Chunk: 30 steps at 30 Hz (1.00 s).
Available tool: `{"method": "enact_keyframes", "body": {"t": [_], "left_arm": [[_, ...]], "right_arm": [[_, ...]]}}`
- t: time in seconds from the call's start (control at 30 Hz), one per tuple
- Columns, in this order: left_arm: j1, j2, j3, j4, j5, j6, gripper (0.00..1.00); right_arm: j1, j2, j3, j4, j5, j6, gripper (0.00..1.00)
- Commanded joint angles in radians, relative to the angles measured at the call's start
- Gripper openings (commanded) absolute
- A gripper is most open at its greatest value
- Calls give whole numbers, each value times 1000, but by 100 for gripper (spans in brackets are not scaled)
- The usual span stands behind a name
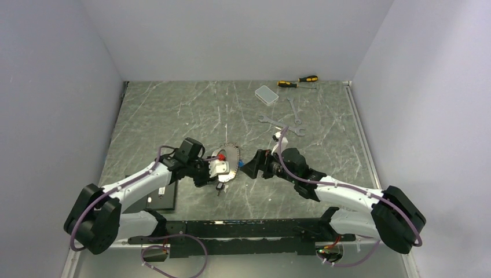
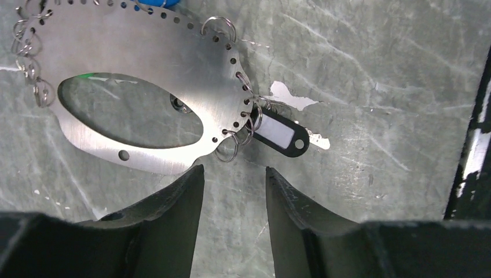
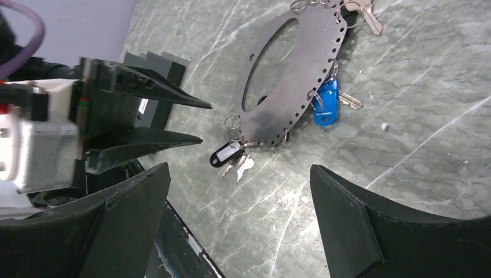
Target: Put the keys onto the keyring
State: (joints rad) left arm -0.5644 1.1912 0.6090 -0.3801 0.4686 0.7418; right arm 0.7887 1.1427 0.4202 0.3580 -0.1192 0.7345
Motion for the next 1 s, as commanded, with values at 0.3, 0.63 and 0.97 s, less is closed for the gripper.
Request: {"method": "enact_keyframes", "body": {"t": [0.3,0.63,0.97], "left_arm": [[-3,90,-28,103,5,148,36],[-3,134,-39,163,11,157,35],[-5,163,-35,167,18,175,21]], "right_arm": [[-26,-120,-48,46,-74,-35,96],[-35,-155,-65,41,-88,-41,96],[-46,-155,-74,44,-105,-46,96]]}}
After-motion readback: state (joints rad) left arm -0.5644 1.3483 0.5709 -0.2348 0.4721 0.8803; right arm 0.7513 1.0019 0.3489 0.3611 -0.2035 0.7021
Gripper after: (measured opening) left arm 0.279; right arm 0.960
